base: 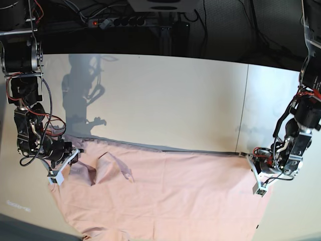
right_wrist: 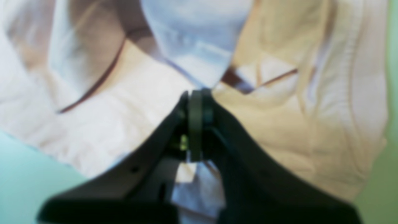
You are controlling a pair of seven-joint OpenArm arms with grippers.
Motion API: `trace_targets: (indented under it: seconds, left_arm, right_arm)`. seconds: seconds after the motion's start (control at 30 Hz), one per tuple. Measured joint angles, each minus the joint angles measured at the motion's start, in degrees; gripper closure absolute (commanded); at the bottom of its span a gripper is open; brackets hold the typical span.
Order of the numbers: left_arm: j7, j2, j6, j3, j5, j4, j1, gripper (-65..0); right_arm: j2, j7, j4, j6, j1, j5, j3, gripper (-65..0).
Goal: Fold the T-shirt properly
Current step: 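Lay the held shirt edge down flat, drawing both grippers back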
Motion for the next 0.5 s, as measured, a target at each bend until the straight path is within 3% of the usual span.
trace_targets:
  seconds: [0.23,0.5]
  left_arm:
    - [0.66,-6.88,2.93,0.02,2.73,14.95,8.39,0.0]
    - [3.65,-13.18,3.72,-1.60,3.67,26.23,16.61,0.0]
  right_arm:
    - [0.22,-3.98,15.65,-0.04,-11.72,0.26,5.03,0.0]
    - [1.16,-3.39,26.99,-0.07,-23.15,0.59,6.45,0.0]
